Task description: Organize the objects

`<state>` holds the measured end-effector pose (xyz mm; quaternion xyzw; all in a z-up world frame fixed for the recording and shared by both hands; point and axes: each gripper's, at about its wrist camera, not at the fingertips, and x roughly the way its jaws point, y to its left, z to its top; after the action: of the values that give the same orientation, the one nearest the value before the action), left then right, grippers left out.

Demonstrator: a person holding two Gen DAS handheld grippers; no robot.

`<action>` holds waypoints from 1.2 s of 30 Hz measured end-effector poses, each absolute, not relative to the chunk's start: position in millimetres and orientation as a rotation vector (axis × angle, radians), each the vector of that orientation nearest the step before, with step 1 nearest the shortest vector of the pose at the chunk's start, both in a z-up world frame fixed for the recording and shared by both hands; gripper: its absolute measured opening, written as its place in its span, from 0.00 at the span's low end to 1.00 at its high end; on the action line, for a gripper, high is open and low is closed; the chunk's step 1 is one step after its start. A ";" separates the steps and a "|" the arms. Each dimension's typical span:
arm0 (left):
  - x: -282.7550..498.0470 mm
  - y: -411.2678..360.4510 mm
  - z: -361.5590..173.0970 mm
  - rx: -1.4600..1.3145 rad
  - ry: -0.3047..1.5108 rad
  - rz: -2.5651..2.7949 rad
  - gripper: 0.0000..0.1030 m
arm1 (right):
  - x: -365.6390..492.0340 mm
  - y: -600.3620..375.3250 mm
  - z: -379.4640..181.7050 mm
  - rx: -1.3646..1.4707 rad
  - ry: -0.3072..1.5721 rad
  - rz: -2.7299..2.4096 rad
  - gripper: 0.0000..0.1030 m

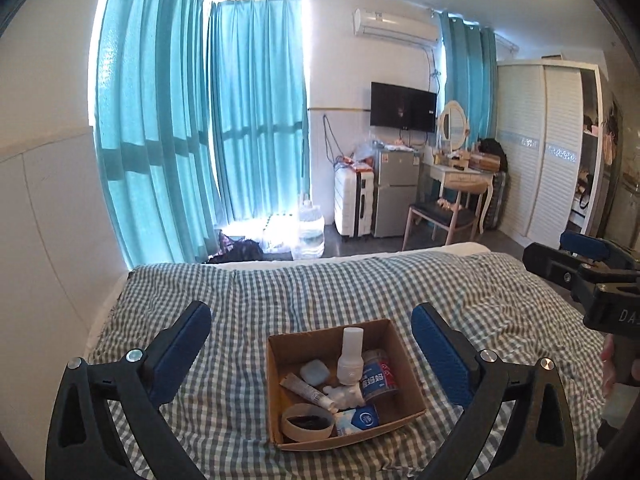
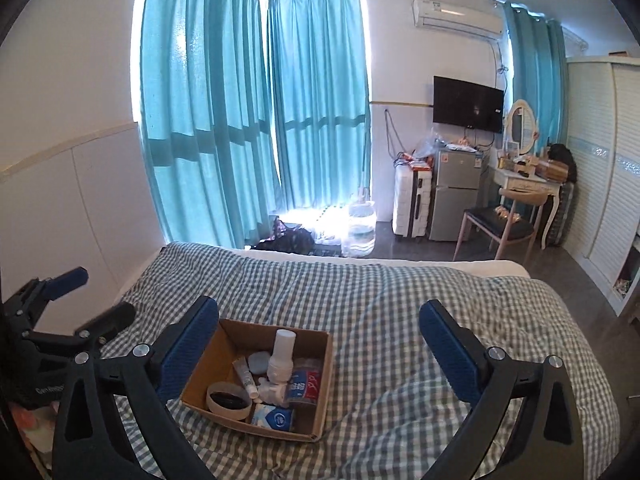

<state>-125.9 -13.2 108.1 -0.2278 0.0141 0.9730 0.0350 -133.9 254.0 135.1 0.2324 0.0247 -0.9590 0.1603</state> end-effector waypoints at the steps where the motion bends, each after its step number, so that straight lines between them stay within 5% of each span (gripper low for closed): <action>1: -120.0 -13.0 109.3 -0.692 0.036 2.989 1.00 | -128.4 257.1 136.2 0.656 0.075 -2.747 0.98; 28: -46.9 10.2 -26.1 -0.726 0.092 3.081 1.00 | -57.2 277.0 -47.2 0.662 0.179 -2.851 0.99; 36: -35.1 20.7 -38.6 -0.701 0.136 3.094 1.00 | -48.6 272.2 -52.5 0.604 0.212 -2.867 0.99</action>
<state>-35.1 20.7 -38.6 -0.2207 0.0428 0.9743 -0.0168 -48.6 272.2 -52.5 0.2044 0.0718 -0.9709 0.1021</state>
